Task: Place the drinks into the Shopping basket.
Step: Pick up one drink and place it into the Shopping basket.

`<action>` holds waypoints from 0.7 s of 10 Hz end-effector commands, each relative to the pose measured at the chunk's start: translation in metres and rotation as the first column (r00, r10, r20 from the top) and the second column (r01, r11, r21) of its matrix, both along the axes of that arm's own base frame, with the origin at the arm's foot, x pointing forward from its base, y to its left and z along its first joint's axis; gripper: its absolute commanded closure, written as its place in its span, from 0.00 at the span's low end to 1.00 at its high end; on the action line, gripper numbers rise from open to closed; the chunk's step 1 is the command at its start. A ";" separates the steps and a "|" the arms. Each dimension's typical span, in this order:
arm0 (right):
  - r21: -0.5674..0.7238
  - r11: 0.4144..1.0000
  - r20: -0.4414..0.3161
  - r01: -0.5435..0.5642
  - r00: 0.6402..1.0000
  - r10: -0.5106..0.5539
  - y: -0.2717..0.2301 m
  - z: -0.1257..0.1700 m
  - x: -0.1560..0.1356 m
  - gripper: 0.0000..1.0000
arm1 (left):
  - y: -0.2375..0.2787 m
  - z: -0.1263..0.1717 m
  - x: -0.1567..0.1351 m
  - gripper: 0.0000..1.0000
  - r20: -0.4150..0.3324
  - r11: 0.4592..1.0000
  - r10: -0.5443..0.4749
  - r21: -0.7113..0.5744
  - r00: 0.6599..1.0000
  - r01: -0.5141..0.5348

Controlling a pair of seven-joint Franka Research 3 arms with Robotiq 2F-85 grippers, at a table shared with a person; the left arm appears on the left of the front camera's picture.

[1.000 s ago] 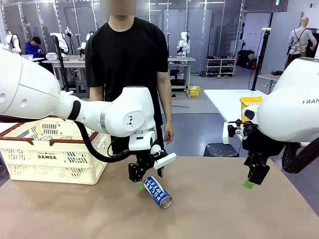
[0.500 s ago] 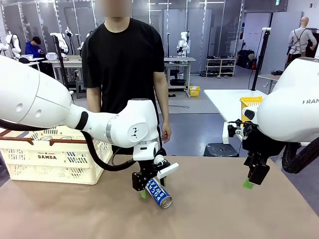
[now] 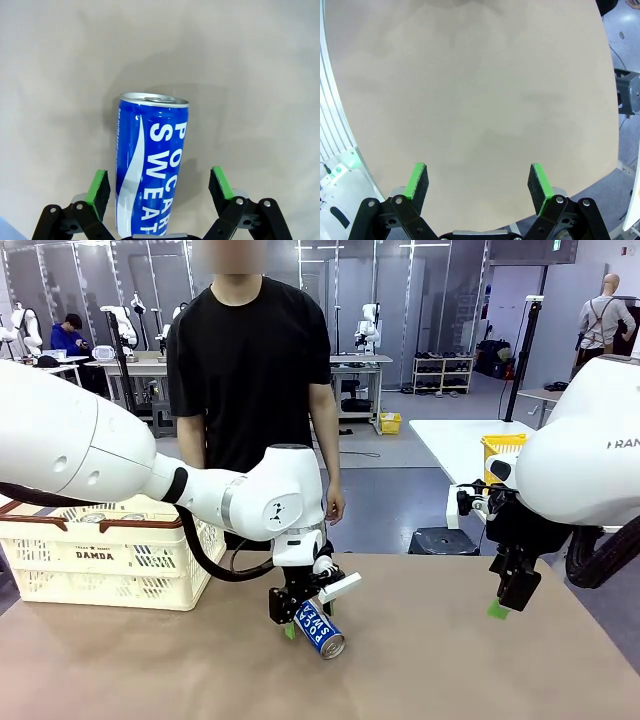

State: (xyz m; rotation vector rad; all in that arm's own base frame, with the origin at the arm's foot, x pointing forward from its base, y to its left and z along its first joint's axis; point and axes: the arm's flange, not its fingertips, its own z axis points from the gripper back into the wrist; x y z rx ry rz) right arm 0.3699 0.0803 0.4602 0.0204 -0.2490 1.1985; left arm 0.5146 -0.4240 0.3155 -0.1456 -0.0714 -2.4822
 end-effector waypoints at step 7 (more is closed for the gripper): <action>-0.009 1.000 -0.001 0.002 1.000 -0.003 0.000 0.001 0.000 0.00 | -0.013 -0.002 0.005 0.30 0.004 0.999 0.025 0.043 1.000 -0.025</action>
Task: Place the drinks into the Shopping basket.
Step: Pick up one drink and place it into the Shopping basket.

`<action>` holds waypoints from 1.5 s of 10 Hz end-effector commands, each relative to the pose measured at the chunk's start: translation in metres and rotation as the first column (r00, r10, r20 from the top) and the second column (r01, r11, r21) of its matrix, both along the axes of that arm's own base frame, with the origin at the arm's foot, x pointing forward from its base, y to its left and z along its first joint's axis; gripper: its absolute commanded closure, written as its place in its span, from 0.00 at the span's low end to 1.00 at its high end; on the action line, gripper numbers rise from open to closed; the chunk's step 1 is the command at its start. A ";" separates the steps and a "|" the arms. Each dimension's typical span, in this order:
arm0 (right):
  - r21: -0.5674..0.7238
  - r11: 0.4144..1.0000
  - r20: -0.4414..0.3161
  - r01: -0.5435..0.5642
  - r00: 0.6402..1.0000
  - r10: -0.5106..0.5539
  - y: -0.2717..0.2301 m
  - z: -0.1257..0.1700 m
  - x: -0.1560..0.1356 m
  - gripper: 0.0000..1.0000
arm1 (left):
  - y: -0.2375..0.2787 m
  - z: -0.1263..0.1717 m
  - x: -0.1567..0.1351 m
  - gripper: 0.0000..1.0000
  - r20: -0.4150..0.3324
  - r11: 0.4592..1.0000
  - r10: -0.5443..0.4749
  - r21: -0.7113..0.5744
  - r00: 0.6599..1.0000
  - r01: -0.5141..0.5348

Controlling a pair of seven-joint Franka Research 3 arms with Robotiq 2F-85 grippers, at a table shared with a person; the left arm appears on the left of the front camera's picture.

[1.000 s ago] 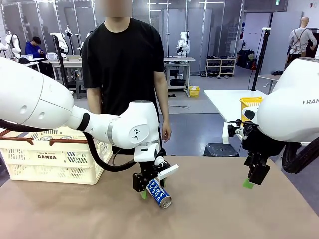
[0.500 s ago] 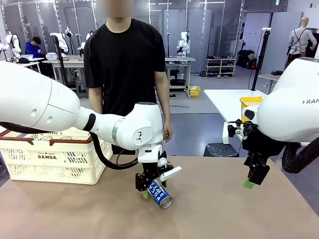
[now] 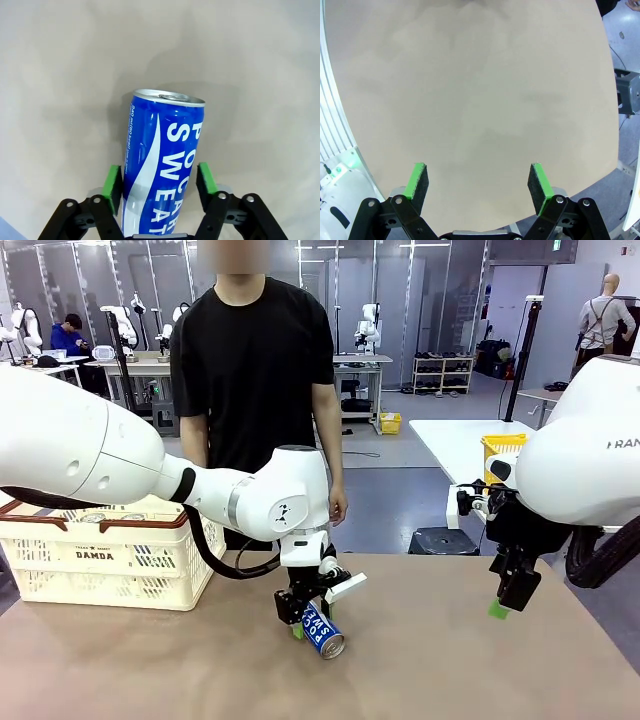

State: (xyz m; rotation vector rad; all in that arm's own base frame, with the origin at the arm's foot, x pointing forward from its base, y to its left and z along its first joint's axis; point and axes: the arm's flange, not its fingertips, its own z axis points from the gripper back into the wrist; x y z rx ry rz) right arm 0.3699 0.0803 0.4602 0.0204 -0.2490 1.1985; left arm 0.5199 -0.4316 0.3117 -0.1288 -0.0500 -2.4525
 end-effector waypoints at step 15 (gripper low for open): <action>-0.009 1.000 -0.001 0.003 1.000 -0.003 0.000 0.001 0.000 0.00 | 0.061 0.189 -0.025 0.81 0.066 0.969 0.246 -0.041 0.967 -0.243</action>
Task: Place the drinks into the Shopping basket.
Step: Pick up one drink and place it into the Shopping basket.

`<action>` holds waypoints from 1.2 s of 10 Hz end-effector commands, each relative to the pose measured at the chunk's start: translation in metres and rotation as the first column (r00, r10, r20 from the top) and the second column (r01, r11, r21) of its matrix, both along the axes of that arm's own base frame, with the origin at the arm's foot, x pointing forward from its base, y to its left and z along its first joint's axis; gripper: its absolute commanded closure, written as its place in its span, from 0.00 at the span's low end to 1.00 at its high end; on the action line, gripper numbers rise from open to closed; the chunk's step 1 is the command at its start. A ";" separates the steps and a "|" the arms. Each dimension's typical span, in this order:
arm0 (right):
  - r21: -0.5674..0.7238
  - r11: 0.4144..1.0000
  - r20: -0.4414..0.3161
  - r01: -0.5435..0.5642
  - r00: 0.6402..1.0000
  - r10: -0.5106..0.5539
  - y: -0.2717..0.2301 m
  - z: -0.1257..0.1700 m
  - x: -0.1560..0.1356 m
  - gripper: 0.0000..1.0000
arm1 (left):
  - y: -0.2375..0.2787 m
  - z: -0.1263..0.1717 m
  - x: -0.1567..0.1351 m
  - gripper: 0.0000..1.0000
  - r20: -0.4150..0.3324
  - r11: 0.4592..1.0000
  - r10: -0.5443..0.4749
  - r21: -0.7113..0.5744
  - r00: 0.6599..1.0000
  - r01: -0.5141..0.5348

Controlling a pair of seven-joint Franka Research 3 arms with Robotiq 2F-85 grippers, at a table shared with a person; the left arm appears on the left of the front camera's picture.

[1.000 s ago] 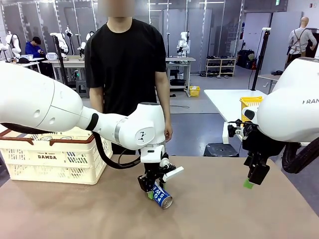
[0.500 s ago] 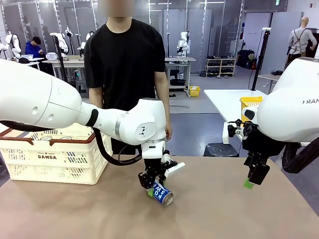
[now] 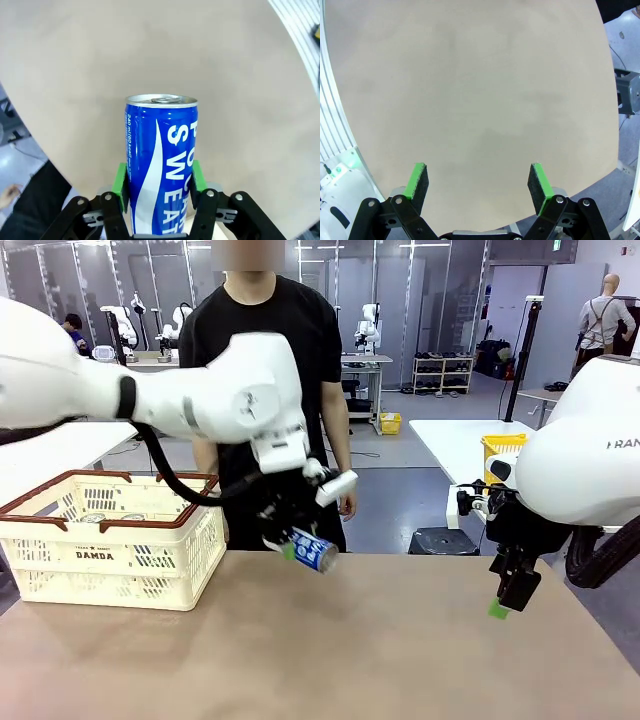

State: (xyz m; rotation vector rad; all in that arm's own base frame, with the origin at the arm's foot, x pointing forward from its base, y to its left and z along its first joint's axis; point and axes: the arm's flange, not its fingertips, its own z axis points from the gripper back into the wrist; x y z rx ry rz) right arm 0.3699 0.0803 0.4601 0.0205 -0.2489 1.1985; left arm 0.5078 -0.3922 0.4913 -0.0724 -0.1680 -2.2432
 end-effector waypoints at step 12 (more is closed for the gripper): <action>-0.009 1.000 -0.001 0.002 1.000 -0.002 0.000 0.001 0.000 0.00 | 0.104 0.076 -0.003 0.81 0.027 0.981 0.190 0.023 0.982 -0.190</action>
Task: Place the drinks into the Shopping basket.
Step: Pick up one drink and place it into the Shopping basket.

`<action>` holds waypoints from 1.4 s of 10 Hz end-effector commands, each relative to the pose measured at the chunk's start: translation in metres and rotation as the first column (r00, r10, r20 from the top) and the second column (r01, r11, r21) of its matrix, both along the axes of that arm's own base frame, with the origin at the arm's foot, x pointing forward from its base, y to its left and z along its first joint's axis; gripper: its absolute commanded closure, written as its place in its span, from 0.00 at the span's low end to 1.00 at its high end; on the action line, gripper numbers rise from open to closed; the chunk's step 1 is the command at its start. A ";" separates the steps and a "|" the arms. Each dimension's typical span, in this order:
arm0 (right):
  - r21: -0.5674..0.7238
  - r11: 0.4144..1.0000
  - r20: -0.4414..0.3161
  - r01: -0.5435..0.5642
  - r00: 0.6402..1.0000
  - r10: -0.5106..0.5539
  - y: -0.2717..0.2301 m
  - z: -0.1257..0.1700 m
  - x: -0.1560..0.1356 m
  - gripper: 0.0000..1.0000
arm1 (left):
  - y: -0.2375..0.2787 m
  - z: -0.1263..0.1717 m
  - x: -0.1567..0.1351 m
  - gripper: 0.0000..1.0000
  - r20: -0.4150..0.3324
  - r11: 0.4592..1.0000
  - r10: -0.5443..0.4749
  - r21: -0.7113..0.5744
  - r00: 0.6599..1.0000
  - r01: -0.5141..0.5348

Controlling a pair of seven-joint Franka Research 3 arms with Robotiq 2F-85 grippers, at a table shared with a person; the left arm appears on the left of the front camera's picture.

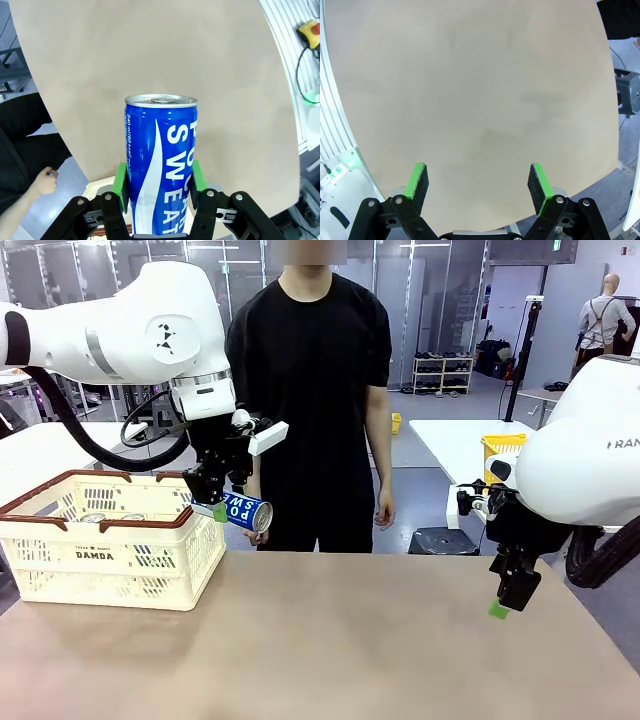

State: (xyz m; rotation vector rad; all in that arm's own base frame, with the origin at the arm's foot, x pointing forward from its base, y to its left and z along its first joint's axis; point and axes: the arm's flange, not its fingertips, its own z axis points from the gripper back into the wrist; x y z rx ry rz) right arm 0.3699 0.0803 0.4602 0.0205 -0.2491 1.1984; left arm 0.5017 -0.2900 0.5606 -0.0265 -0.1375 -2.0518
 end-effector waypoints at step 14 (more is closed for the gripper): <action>-0.009 1.000 -0.001 0.002 1.000 -0.002 0.000 0.001 0.000 0.00 | 0.157 0.039 0.090 0.43 -0.013 -0.203 0.978 -0.289 -0.208 -0.936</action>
